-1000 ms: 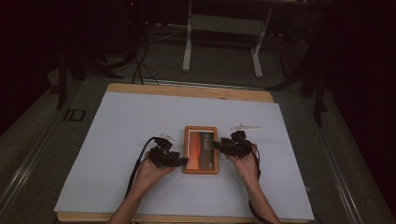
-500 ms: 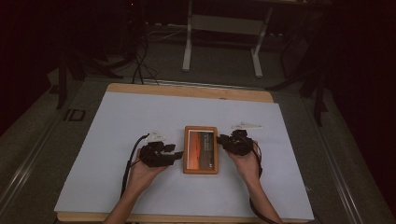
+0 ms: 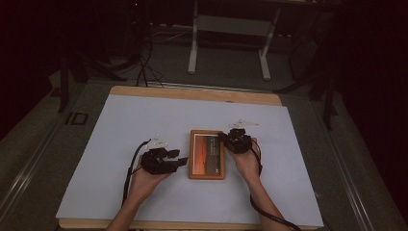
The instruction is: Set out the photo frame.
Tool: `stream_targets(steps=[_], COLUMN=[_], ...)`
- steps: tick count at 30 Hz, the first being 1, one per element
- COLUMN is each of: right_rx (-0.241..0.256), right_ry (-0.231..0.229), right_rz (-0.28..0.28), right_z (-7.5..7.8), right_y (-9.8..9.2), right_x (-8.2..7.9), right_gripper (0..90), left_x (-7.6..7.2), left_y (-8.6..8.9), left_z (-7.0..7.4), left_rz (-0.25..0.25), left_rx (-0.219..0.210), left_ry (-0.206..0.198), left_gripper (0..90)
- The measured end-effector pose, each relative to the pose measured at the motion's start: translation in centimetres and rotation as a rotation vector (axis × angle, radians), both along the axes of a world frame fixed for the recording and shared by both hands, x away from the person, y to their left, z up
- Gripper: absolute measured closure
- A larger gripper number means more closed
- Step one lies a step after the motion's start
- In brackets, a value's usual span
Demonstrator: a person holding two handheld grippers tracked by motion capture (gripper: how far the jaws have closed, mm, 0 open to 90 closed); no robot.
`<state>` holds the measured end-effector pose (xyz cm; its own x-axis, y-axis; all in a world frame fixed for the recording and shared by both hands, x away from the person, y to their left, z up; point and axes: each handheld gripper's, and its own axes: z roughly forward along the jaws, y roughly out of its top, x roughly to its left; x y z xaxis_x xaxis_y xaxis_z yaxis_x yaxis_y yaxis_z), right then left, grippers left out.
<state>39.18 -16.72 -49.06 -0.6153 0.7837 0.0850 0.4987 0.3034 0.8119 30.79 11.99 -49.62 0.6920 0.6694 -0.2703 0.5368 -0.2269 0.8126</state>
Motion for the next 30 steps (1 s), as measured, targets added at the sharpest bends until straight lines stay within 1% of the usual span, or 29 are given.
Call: stream_targets(steps=[3, 6, 8, 15, 19, 25, 30], right_rx=[-0.009, -0.003, -0.010, -0.027, -0.036, -0.031, -0.023], right_ry=[0.007, 0.010, 0.006, 0.003, 0.003, 0.003, 0.017], right_rz=[-0.014, -0.015, -0.016, -0.015, -0.018, -0.034, -0.056], right_z=[-0.2, -0.4, -0.4, -0.5, -0.5, -0.6, -0.9], right_y=[0.1, 0.2, 0.4, 0.8, 0.8, 0.6, 0.1], right_x=[0.4, 0.5, 0.6, 0.7, 0.8, 0.9, 1.1], right_gripper=[90.0, 90.0, 90.0, 90.0, 90.0, 90.0, 90.0], left_x=[0.0, 0.0, 0.0, -0.1, -0.1, -0.2, -0.2], left_y=[-0.3, -0.5, -0.6, -0.8, -0.8, -0.7, -0.8], left_z=[-0.1, -0.2, -0.3, -0.4, -0.4, -0.3, -0.3], left_rz=[-0.011, -0.017, -0.020, -0.017, -0.005, 0.003, -0.002], left_rx=[0.011, 0.012, 0.017, 0.025, 0.024, 0.018, 0.015], left_ry=[-0.001, 0.000, -0.002, -0.008, -0.010, -0.015, -0.019], left_gripper=[48.9, 49.0, 49.0, 49.2, 49.1, 48.3, 47.1])
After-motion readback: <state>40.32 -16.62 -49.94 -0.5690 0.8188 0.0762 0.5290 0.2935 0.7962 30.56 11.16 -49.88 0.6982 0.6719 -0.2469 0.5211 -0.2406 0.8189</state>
